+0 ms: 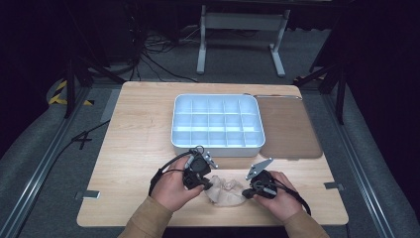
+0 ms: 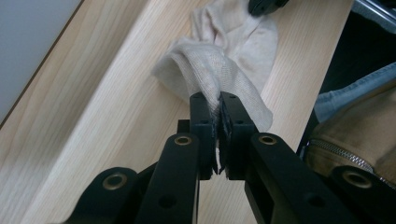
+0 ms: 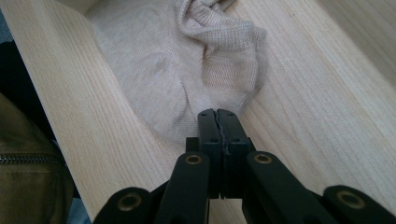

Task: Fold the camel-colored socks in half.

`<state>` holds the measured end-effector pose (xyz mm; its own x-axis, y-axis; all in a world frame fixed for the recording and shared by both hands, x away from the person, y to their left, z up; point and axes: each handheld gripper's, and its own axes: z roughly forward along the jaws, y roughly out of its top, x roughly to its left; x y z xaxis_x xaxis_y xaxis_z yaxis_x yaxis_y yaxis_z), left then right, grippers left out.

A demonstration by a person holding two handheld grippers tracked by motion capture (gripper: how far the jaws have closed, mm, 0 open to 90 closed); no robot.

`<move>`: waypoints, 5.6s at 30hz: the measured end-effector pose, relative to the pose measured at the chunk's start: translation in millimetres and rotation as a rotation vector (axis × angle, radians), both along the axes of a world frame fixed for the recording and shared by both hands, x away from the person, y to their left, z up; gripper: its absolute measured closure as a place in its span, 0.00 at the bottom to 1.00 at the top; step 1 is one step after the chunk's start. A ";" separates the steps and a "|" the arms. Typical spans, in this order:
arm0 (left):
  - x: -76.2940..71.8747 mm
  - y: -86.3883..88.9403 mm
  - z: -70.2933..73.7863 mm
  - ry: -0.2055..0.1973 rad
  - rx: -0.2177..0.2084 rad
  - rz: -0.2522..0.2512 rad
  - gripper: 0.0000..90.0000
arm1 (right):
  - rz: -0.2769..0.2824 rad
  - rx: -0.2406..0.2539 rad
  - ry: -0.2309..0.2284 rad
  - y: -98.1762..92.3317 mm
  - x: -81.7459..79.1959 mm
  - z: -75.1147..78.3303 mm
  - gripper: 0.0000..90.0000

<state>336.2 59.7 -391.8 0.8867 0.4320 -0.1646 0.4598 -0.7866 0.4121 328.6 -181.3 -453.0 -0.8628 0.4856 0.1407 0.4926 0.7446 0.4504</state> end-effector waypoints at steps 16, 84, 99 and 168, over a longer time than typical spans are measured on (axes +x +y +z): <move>8.1 -39.5 -13.7 0.029 -0.014 -0.054 0.95 | -0.033 0.049 -0.005 -5.8 -2.1 -3.2 1.00; 4.4 -6.4 -15.9 0.053 -0.064 0.023 0.80 | -0.009 0.124 -0.101 14.6 -11.2 27.6 0.95; 2.1 -36.7 -32.4 0.050 -0.019 -0.032 0.89 | -0.020 0.108 -0.103 11.0 -13.0 14.4 0.94; 15.9 -4.8 -48.8 0.062 -0.036 0.039 0.81 | -0.051 0.078 -0.114 11.0 -7.6 2.4 0.97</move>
